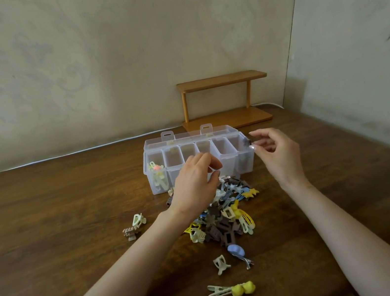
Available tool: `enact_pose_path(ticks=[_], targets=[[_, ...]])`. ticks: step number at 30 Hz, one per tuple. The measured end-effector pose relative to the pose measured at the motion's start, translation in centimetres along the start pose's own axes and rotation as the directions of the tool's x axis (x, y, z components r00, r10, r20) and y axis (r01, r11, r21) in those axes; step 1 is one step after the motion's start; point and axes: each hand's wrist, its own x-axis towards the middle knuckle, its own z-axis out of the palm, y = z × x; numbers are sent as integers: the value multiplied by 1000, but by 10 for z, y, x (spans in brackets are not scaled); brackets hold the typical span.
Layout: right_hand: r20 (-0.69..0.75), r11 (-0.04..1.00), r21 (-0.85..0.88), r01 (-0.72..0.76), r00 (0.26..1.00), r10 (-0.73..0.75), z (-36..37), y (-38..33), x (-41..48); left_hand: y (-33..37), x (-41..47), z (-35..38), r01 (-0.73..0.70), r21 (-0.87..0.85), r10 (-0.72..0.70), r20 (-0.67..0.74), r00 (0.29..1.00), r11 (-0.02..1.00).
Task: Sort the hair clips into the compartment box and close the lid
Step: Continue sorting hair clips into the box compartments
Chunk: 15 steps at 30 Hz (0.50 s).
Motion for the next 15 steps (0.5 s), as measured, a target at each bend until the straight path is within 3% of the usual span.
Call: enact_pose_path(ticks=[5,9,15], targets=[[-1,1000,10,-28,1000,28,-2,-1,-1,-1,2,-4,34,-2,-34,27,999,999],[-10,1000,-5,17,1000,-17,-4,-2,-5,-6,5,-11,77,31,-81,221,972,997],[21,991,18,133,991,-133,-2,-7,-12,-16,9,-17,15,137,-74,434,898,990]])
